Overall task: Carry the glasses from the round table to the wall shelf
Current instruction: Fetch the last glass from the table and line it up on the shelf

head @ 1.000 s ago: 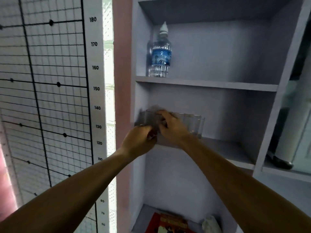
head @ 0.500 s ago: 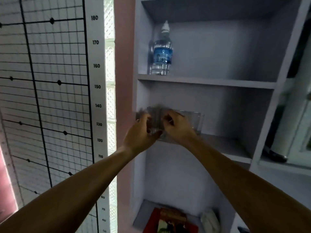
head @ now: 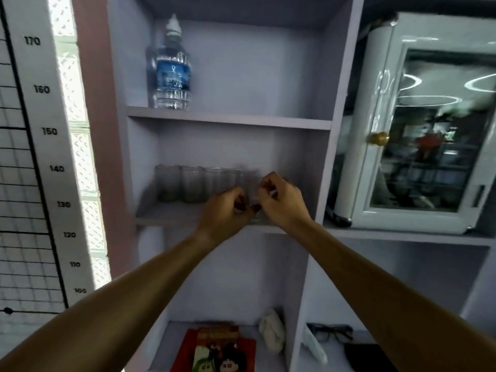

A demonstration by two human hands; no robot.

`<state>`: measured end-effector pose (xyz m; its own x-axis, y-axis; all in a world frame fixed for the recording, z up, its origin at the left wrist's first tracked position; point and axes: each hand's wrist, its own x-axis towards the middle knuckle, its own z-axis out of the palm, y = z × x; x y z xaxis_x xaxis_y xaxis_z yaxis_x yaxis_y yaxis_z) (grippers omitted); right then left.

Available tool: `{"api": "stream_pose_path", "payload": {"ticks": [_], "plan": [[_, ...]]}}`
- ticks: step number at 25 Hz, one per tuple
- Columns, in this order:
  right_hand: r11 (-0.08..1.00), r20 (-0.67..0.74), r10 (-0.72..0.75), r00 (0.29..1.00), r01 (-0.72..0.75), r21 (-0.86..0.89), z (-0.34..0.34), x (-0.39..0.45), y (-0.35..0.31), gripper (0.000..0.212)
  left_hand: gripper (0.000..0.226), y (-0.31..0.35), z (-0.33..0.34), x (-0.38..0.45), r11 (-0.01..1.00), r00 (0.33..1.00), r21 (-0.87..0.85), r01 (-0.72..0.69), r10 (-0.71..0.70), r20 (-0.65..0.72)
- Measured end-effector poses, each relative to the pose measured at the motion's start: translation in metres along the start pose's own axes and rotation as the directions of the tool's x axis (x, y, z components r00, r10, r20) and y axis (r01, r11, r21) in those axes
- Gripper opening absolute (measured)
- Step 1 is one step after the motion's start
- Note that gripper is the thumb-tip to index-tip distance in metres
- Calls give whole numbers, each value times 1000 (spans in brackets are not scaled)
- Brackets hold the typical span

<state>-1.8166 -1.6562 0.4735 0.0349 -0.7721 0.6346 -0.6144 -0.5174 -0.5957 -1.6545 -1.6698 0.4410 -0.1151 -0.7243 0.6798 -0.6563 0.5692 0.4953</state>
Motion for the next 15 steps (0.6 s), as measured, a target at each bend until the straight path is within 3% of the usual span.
{"api": "stream_pose_path", "payload": {"ticks": [5,15], "plan": [[995,-20,97,995,-97,-5,-20,-4,24,37,19,13,35,13,999,999,38,-36,36,16],[984,5,177,984,-177,-6,-26,3,45,48,27,20,55,14,991,991,70,-115,109,76]]}}
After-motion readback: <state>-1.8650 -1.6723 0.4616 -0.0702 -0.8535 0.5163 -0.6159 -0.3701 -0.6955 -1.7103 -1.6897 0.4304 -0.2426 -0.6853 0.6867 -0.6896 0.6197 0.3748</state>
